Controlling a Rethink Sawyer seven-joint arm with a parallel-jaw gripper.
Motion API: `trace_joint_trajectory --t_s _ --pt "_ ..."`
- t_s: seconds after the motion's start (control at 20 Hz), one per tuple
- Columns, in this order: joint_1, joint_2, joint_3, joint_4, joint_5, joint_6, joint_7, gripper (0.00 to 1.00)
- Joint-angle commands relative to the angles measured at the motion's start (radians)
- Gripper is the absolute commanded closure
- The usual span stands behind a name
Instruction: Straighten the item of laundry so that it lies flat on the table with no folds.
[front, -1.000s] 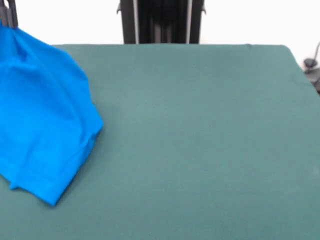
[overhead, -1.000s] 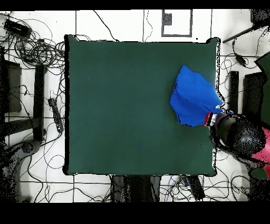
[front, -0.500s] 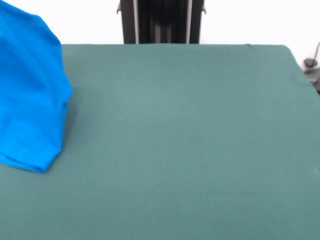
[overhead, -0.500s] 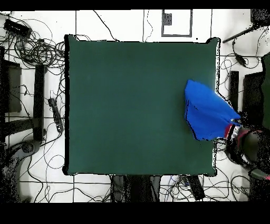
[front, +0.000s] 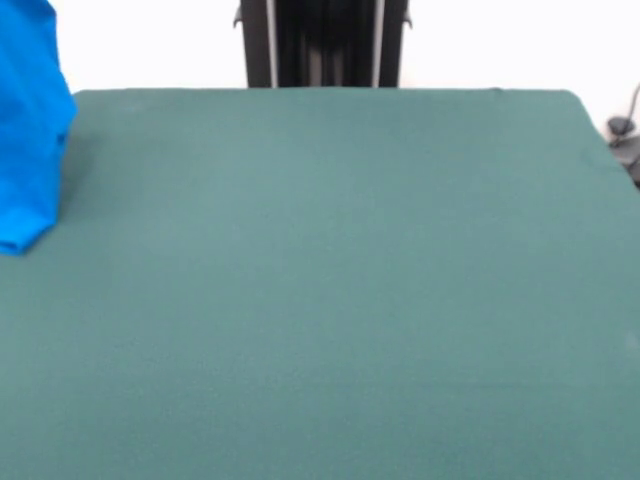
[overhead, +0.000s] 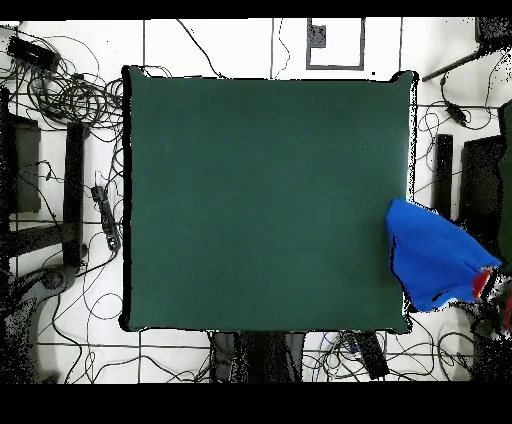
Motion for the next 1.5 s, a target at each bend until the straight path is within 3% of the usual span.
trace_joint_trajectory --t_s 0.05,0.45,1.5 --pt "0.004 -0.038 0.128 -0.038 -0.013 0.204 -0.342 1.00" --pt "0.021 -0.030 0.147 -0.006 -0.014 0.189 -0.287 1.00" --pt "0.156 0.011 0.124 0.211 0.059 -0.087 -0.016 1.00"
